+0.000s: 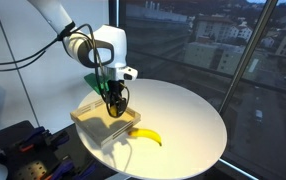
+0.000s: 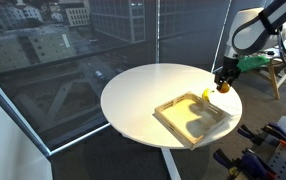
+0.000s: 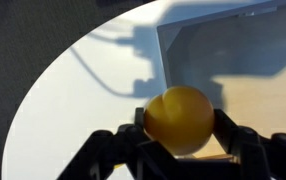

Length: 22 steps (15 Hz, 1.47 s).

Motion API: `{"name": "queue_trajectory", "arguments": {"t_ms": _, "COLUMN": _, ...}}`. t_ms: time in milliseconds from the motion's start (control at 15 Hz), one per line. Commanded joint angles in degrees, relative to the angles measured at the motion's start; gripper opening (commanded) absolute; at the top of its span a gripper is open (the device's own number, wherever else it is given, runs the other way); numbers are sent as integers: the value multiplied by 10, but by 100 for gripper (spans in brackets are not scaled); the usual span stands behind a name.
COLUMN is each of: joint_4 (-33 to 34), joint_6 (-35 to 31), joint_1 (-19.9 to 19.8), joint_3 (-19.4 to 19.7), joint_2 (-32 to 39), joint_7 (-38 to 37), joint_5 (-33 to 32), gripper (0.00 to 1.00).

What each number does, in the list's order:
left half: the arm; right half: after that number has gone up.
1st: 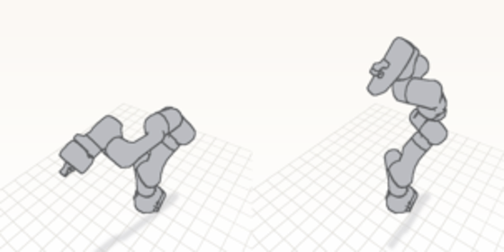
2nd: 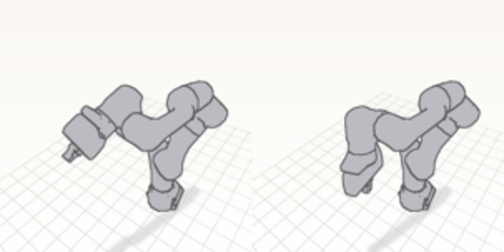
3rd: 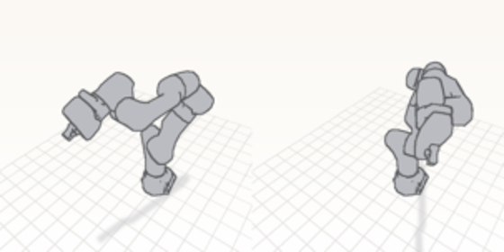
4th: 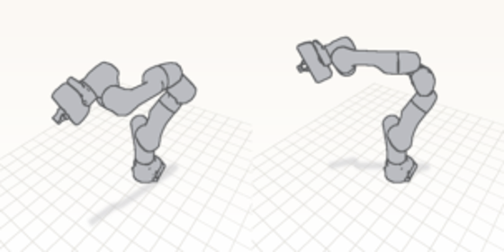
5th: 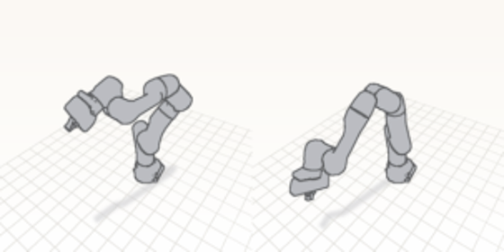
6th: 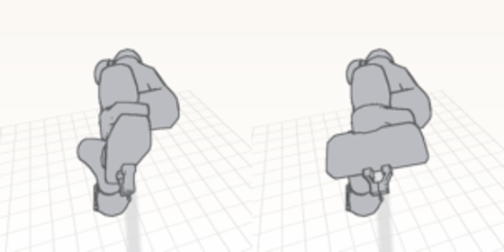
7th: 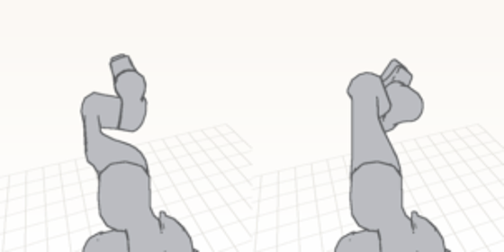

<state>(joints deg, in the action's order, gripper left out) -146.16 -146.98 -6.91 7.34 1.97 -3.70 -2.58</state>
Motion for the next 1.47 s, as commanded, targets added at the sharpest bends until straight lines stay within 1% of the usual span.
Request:
{"name": "queue_trajectory", "arguments": {"t_ms": 0, "joint_4": 0, "joint_6": -2, "joint_1": 6, "joint_3": -6, "joint_2": -10, "joint_7": -26, "joint_5": 14, "gripper": 43}}
{"name": "queue_trajectory", "arguments": {"t_ms": 333, "joint_4": 2, "joint_6": -4, "joint_1": 20, "joint_3": -21, "joint_2": -15, "joint_7": -40, "joint_5": 17, "gripper": 43}}
{"name": "queue_trajectory", "arguments": {"t_ms": 867, "joint_4": 7, "joint_6": 0, "joint_1": 53, "joint_3": -54, "joint_2": -21, "joint_7": -22, "joint_5": 44, "gripper": 43}}
{"name": "queue_trajectory", "arguments": {"t_ms": 1400, "joint_4": 12, "joint_6": 2, "joint_1": 70, "joint_3": -72, "joint_2": -20, "joint_7": -19, "joint_5": 40, "gripper": 43}}
